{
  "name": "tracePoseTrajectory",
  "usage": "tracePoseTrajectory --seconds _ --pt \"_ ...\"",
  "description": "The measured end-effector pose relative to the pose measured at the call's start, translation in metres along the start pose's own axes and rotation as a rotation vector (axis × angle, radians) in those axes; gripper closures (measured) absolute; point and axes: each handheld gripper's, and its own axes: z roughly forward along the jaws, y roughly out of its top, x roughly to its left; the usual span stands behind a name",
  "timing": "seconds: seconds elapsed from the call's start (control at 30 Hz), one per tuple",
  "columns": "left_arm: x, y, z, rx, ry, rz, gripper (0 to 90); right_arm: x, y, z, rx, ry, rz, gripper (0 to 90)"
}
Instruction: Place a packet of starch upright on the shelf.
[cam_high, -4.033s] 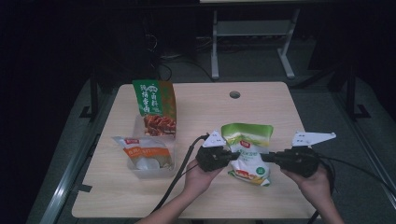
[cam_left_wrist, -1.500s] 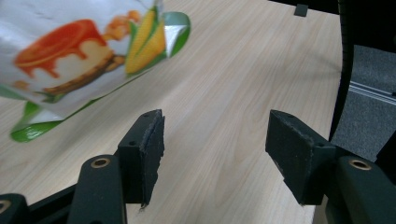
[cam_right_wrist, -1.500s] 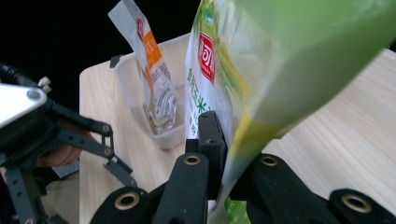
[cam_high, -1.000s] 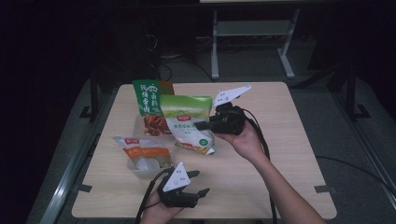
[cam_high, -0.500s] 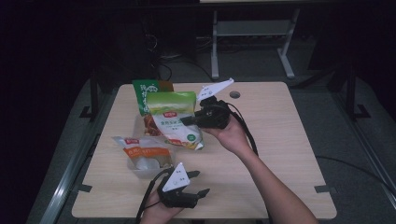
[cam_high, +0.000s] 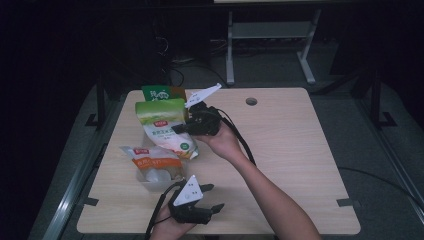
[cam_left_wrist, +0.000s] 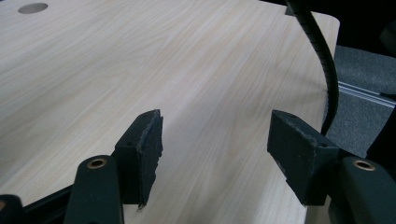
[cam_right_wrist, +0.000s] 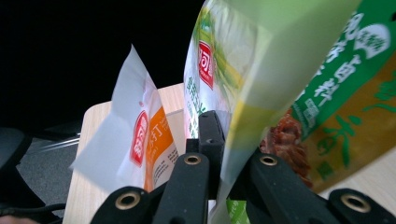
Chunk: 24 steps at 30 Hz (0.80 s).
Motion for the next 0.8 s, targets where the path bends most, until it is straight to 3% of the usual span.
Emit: tracePoseTrajectory --seconds 0.47,0.8 --pt "0.001 -0.003 0.000 0.003 -0.012 0.005 34.2 -0.010 -0.008 0.044 -0.001 0.049 0.024 88.1" --pt "0.001 -0.003 -0.002 -0.001 -0.013 0.003 33.7 -0.013 -0.024 0.065 -0.011 0.049 0.040 88.1"
